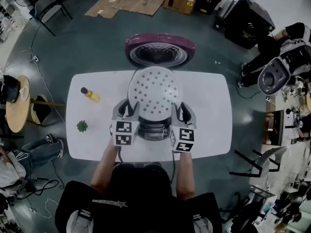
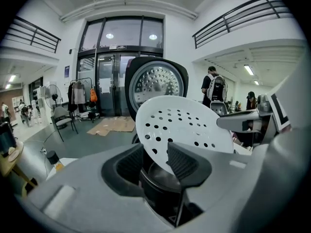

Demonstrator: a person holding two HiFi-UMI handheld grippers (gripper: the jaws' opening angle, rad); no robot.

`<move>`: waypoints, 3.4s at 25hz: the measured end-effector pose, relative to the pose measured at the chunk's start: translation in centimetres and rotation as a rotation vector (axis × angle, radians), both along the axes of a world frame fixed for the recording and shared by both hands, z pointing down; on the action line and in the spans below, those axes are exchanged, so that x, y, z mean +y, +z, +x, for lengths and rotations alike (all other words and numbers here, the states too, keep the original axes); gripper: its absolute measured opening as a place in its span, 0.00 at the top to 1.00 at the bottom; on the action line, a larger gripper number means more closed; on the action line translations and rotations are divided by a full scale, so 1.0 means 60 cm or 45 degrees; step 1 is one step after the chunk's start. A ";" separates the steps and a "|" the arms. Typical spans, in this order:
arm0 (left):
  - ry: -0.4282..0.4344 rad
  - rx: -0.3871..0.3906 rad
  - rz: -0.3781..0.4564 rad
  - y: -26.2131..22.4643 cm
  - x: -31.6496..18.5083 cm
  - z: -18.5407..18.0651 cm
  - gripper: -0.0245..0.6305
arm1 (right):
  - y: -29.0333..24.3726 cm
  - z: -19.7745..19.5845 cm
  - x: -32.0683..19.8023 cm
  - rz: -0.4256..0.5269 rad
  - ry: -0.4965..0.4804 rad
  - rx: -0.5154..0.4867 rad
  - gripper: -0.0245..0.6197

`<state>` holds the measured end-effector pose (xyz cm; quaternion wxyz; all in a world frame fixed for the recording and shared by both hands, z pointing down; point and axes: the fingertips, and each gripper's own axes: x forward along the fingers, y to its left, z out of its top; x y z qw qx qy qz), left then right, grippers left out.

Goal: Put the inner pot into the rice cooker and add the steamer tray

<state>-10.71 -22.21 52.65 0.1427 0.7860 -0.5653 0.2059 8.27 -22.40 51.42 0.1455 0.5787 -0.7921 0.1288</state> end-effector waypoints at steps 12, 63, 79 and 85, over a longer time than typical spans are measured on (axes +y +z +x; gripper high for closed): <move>0.018 -0.036 -0.147 0.067 0.009 0.000 0.70 | 0.067 -0.002 0.006 -0.163 -0.002 0.049 0.78; -0.031 -0.123 -0.069 0.006 0.008 -0.009 0.60 | 0.009 -0.010 -0.003 -0.150 -0.077 -0.027 0.68; -0.141 -0.067 0.393 -0.183 0.149 -0.041 0.76 | -0.178 -0.031 0.120 0.322 -0.199 -0.050 0.73; -0.193 -0.091 0.450 -0.213 0.231 -0.057 0.83 | -0.198 -0.042 0.193 0.384 -0.238 -0.055 0.79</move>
